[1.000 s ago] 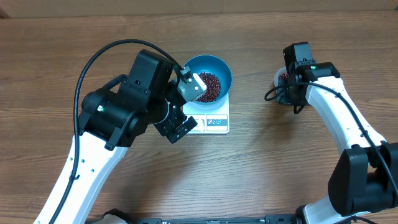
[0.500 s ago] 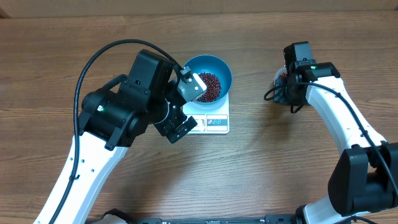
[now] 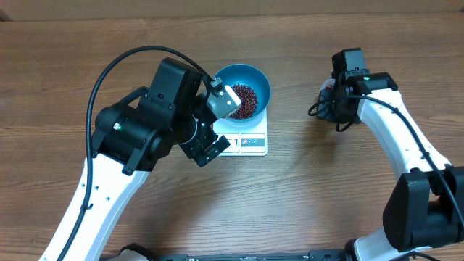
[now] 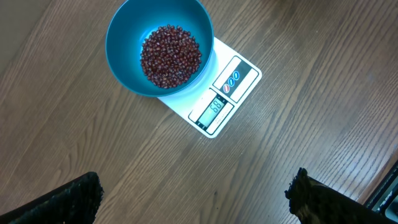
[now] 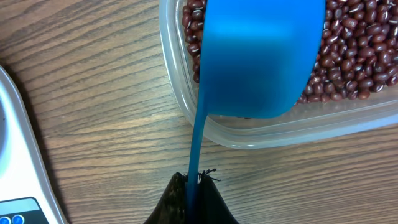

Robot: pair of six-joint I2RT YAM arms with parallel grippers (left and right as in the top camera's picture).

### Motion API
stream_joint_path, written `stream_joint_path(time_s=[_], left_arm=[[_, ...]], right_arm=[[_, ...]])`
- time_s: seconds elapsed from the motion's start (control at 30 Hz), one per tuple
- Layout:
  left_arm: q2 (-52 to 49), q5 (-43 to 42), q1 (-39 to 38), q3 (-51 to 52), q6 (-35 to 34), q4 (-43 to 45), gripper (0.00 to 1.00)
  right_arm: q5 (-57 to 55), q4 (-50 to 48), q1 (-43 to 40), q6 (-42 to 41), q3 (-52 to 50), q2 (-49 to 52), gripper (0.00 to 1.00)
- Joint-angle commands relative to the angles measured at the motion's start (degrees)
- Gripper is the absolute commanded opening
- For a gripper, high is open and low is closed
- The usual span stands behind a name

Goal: Scoop item into bowl and weigh 150g on scale
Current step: 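Lower the blue cup into the red beans and drag to scoop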

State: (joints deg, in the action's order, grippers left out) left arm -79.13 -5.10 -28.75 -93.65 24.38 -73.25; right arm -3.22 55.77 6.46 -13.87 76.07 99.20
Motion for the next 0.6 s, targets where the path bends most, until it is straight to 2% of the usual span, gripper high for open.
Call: stream_joint_path(time_s=[0.0, 0.2, 0.57], left_arm=[[0.4, 0.2, 0.2, -1.1, 0.0, 0.0, 0.99], [0.4, 0.2, 0.2, -1.1, 0.0, 0.0, 1.00], [0.4, 0.2, 0.2, -1.1, 0.0, 0.0, 1.00]], right_arm=[[4.9, 0.0, 0.5, -1.4, 1.2, 0.6, 0.04], [6.2, 0.0, -1.0, -2.7, 1.2, 0.6, 0.04], [15.6, -1.4, -6.2, -1.7, 1.2, 0.6, 0.04]])
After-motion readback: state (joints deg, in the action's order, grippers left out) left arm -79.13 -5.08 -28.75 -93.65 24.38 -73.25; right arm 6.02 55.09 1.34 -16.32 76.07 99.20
